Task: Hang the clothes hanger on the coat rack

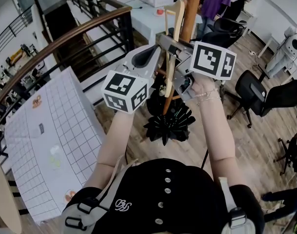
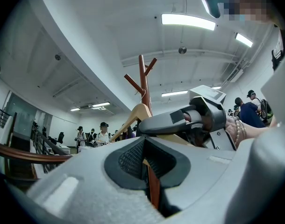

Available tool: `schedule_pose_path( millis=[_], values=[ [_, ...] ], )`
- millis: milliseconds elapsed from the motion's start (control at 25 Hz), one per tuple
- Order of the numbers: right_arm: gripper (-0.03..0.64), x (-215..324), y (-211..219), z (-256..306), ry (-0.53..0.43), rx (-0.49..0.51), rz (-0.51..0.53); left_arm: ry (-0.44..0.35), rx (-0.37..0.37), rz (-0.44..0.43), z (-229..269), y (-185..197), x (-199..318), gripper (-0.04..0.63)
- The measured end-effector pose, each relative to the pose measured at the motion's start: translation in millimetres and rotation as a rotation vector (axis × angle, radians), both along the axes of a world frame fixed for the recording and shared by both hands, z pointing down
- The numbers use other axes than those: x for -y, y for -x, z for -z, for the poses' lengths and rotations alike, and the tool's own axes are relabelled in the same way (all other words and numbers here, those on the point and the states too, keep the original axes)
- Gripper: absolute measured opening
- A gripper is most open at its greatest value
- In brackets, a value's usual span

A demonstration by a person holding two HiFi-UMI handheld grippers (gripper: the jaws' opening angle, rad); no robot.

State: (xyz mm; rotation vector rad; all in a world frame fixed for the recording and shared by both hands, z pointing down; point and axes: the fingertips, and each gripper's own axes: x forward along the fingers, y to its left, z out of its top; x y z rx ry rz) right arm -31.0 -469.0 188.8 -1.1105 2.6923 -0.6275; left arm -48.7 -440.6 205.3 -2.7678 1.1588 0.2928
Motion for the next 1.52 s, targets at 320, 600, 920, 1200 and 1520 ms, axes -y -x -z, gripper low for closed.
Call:
schedule_pose_path(
  millis=[320,600,920,1200,1520],
  values=[
    [0.147,-8,-1,4,-0.04,0.023,0.01,0.013,0.01,-0.009,-6,-6,-2,-0.002],
    [0.196,-22,0,8,-0.104,-0.004,0.027,0.02,0.012,-0.004,-9,-5,-7,-0.002],
    [0.242,-47,0,23,-0.133,0.071,0.083,0.003,0.036,-0.021,-6,-9,-20,-0.002],
    [0.276,-64,-1,36,-0.138,0.143,0.133,0.002,0.038,-0.024,-7,-11,-33,-0.002],
    [0.287,-80,-16,40,-0.14,0.187,0.116,0.009,0.034,-0.026,-10,-13,-46,-0.002]
  ],
)
